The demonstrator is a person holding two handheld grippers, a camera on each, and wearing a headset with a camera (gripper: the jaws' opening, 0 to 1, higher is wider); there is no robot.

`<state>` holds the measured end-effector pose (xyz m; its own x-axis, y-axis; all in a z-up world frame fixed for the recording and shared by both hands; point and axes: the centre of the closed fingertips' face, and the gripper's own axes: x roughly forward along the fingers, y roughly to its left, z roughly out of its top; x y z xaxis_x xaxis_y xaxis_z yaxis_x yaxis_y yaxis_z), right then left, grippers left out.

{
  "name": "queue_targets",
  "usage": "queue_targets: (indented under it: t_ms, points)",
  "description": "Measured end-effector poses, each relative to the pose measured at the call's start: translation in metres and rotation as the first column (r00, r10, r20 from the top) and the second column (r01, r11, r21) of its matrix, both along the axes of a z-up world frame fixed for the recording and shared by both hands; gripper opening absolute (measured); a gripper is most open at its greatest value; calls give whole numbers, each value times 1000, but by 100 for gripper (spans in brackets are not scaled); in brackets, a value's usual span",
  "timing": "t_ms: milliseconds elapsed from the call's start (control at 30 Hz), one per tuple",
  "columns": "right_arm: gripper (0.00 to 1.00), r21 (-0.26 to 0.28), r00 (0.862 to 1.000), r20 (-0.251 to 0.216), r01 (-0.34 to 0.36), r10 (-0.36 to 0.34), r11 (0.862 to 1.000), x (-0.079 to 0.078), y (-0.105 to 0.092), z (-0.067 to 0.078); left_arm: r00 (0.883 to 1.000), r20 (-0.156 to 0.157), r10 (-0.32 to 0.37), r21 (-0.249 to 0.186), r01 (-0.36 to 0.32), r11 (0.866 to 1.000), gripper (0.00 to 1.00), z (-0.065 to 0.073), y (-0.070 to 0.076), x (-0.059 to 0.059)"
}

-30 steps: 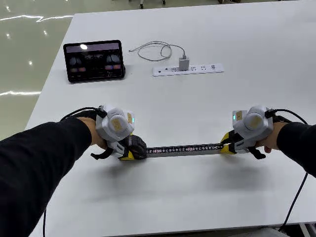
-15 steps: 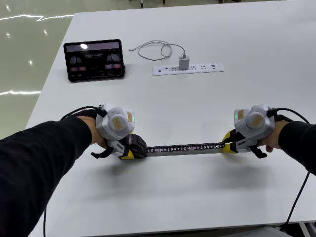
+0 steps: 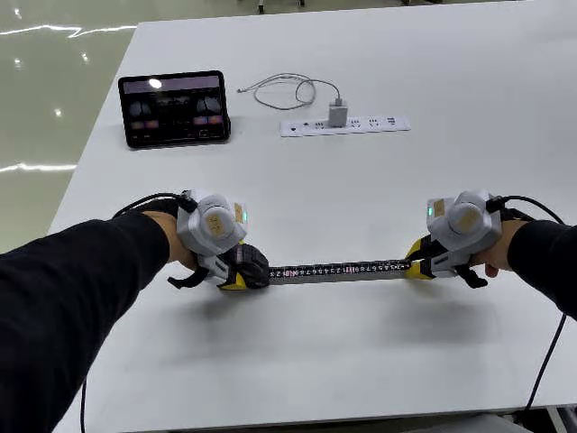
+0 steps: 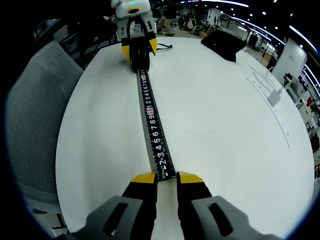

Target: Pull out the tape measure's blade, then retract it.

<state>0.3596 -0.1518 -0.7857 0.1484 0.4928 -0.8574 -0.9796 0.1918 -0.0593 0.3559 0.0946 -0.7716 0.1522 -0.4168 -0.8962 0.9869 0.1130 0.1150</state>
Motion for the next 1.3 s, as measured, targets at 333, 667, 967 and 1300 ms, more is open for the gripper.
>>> queue_targets:
  t_ms: [333, 667, 967, 1300]
  points:
    - [11, -12, 1000, -9, -7, 7, 1000, 0, 0, -2, 1000, 0, 2, -3, -2, 1000, 35, 0, -1, 0]
    - [11, -24, 1000, -8, -20, 20, 1000, -1, 1, -1, 1000, 2, 5, -6, -5, 1000, 35, 0, -1, 0]
    - [12, -36, 1000, -15, -17, 17, 999, -1, 2, -2, 1000, 0, 2, -5, -2, 1000, 35, 0, -1, 0]
    - [12, -52, 999, -5, -49, 49, 997, -1, 2, -3, 1000, 6, -25, 19, 24, 1000, 35, -1, -2, -1]
